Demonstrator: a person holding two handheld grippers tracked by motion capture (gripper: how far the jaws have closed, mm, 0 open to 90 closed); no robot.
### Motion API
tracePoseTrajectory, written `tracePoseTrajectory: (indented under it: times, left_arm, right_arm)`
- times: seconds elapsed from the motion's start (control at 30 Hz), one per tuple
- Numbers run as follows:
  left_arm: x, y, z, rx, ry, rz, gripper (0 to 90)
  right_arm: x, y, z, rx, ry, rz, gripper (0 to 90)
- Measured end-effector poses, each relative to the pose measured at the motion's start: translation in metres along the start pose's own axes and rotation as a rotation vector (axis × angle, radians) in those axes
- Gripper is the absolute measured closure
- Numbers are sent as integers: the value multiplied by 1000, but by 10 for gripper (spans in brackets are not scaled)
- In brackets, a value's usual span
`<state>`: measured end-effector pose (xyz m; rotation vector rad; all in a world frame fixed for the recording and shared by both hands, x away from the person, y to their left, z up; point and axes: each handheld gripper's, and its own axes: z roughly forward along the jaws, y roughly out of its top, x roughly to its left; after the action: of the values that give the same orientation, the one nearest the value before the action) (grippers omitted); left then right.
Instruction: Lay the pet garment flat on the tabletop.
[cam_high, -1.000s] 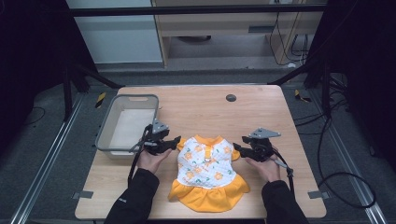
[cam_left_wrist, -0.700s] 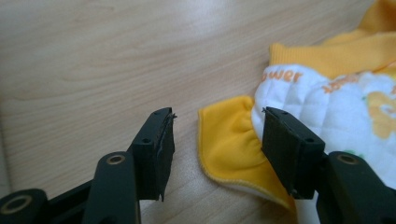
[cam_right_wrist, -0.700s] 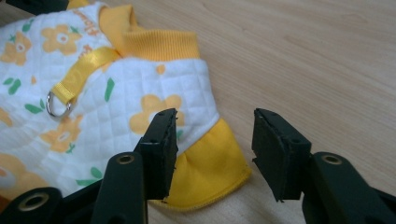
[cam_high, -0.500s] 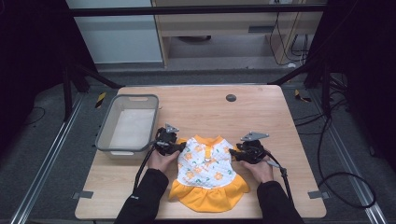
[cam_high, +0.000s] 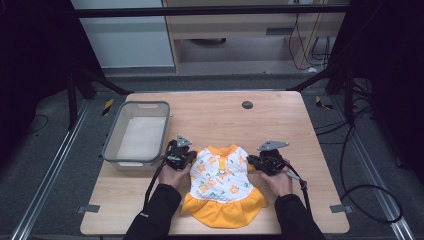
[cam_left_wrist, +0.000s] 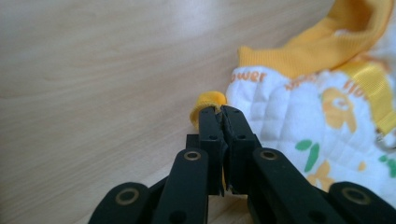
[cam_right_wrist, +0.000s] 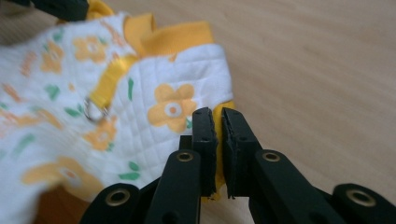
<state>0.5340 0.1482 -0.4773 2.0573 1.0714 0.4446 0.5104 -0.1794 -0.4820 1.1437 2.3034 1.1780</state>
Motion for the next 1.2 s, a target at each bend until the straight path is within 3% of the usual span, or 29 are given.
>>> tracePoseTrajectory:
  times: [0.03,0.1,0.3,0.43,0.5,0.53,0.57,0.67,0.83,0.9,0.97,1.03,1.1,1.2]
  left_arm:
    - [1,2,-5,-21,-3,-4,874]
    - [3,10,-19,-73,-7,-4,874]
    - [3,48,-47,-172,28,49,873]
    - [11,73,-41,-214,88,32,851]
    - [18,80,-32,-197,139,-7,697]
    - [20,81,-30,-200,139,-33,598]
    - [22,81,-31,-206,137,-60,556]
    - [23,76,-39,-214,131,-61,516]
    - [16,63,-56,-221,71,-68,546]
    - [9,55,-59,-218,26,-62,568]
    - [2,48,-56,-203,-2,-50,608]
    - [-8,39,-49,-172,-2,-11,697]
    - [-16,29,-38,-132,-27,10,768]
    - [-26,13,-22,-74,-51,25,798]
  right_arm:
    - [2,7,-8,-40,6,-9,846]
    - [4,12,-12,-59,-1,-26,845]
    - [2,50,-30,-199,-31,-64,843]
    - [-7,74,-21,-242,-129,-68,807]
    - [-11,81,-11,-217,-182,-66,698]
    - [-11,83,-9,-200,-219,-70,647]
    - [-11,84,-7,-193,-227,-75,636]
    - [-7,82,-11,-200,-202,-86,611]
    - [-1,71,-24,-193,-154,-82,661]
    - [1,68,-25,-187,-140,-72,675]
    - [4,61,-24,-171,-124,-75,702]
    - [6,55,-19,-153,-100,-68,732]
    - [11,42,-7,-101,-71,-63,774]
    - [14,33,3,-67,-55,-64,796]
